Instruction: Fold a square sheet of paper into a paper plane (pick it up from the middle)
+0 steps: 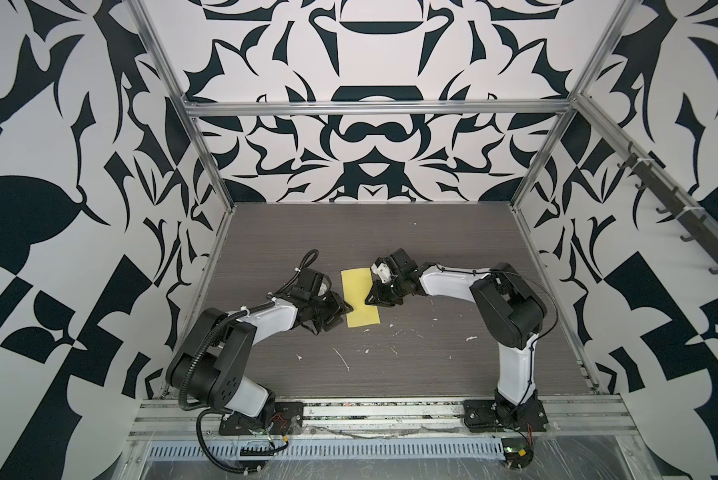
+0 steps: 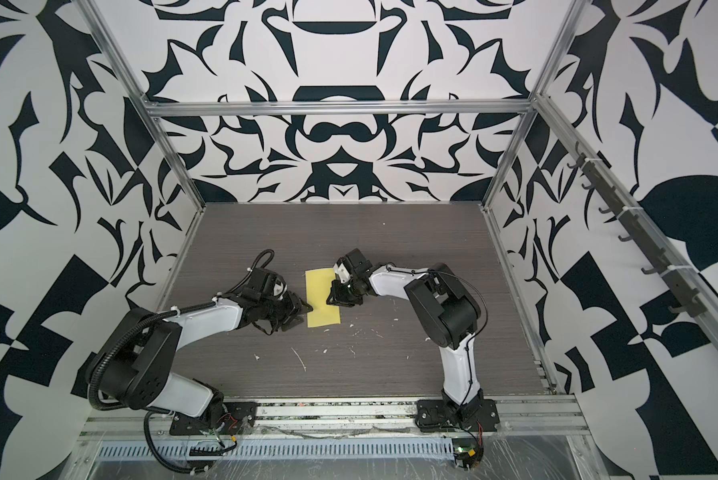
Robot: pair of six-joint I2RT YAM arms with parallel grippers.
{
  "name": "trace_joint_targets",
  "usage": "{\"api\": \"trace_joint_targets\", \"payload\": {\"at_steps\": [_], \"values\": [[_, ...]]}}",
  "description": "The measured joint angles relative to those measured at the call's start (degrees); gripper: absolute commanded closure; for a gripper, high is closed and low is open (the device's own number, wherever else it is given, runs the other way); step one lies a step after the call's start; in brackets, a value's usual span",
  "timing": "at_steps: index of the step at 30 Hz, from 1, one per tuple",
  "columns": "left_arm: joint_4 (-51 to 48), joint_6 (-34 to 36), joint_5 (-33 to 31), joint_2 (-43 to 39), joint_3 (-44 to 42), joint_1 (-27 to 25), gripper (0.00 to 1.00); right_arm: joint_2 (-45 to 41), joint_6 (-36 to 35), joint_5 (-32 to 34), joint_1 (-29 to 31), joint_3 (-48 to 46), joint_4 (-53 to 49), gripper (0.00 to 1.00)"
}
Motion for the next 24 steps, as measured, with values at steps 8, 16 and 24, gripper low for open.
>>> {"api": "trace_joint_targets", "payload": {"at_steps": [8, 16, 24], "values": [[-0.2, 2.5, 0.7, 1.9, 0.1, -0.8, 0.57, 0.1, 0.4, -0.5, -0.1, -0.2, 0.5, 0.75], [0.8, 7.0, 2.6, 5.1, 2.3, -0.9, 0.6, 0.1, 0.4, -0.8, -0.2, -0.4, 0.8, 0.75], [4.4, 10.7, 2.3, 5.2, 2.0, 0.1, 0.59, 0.1, 0.4, -1.0, -0.4, -0.5, 1.0, 0.75]]}}
